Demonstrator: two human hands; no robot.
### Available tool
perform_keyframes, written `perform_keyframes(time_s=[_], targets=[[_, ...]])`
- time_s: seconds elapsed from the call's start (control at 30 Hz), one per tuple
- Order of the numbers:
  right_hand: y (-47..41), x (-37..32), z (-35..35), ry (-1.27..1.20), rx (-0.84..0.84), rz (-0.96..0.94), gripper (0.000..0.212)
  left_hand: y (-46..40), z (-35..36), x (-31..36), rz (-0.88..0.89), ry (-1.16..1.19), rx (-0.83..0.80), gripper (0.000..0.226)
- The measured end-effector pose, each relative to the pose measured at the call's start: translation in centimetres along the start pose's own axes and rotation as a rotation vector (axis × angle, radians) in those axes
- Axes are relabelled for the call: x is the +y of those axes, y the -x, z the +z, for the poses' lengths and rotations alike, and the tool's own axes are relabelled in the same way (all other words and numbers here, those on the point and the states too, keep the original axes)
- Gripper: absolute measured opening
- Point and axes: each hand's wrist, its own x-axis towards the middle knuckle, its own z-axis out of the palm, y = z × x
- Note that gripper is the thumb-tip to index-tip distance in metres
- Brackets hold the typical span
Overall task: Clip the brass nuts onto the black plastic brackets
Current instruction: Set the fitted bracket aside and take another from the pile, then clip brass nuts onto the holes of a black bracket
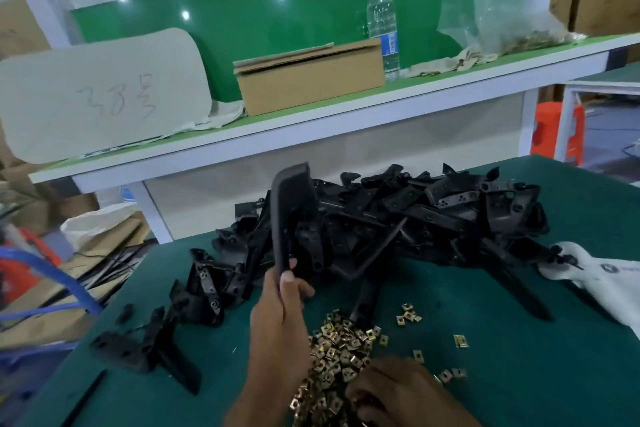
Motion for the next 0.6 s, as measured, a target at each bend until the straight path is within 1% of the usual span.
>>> perform_keyframes(time_s=[0.03, 0.07, 0.1, 0.17, 0.2, 0.23, 0.3, 0.33, 0.4, 0.43, 0.47, 0.53, 0.6], targets=[[-0.1, 0.0, -0.3, 0.033, 0.090, -0.021, 0.024, 0.9, -0.8, 0.0, -0.087, 0.152, 0.004, 0.042], [0.0, -0.7, -1.0, 0.064, 0.131, -0.028, 0.021, 1.7, -1.5, 0.0, -0.200, 0.341, -0.022, 0.034], [0.0, -0.9, -1.4, 0.085, 0.115, -0.001, 0.020, 2.2, -2.2, -0.2, -0.327, 0.563, -0.065, 0.032], [0.4, -0.9, -1.1, 0.014, 0.194, 0.044, 0.029, 3.1, -3.3, -0.8, -0.561, 0.944, -0.110, 0.038], [0.5, -1.0, -1.0, -0.022, 0.204, 0.092, 0.035, 3.4, -3.8, -1.4, -0.632, 1.046, -0.124, 0.041], [0.5, -1.3, -1.3, -0.035, 0.230, 0.127, 0.038, 3.7, -4.1, -1.9, -0.670, 1.095, -0.142, 0.041], [0.4, -1.7, -1.7, -0.056, 0.299, 0.148, 0.032, 4.1, -4.0, -2.5, -0.686, 1.164, -0.167, 0.039], [0.4, -1.8, -2.0, -0.106, 0.285, 0.169, 0.029, 4.3, -3.9, -2.7, -0.672, 1.198, -0.172, 0.043], [0.5, -2.2, -2.5, -0.318, 0.250, 0.255, 0.025, 4.8, -3.5, -3.1, -0.636, 1.263, -0.191, 0.057], [0.4, -2.0, -2.5, -0.510, 0.266, 0.309, 0.022, 4.9, -3.4, -3.2, -0.615, 1.309, -0.231, 0.067], [0.2, -1.7, -2.4, -0.751, 0.293, 0.381, 0.020, 5.1, -3.4, -3.5, -0.592, 1.345, -0.279, 0.077], [-0.2, -1.8, -2.6, -1.200, 0.334, 0.514, 0.021, 5.2, -3.2, -4.4, -0.574, 1.341, -0.346, 0.090], [-0.2, -1.3, -2.6, -1.427, 0.361, 0.582, 0.028, 5.2, -3.0, -5.3, -0.594, 1.325, -0.368, 0.098]])
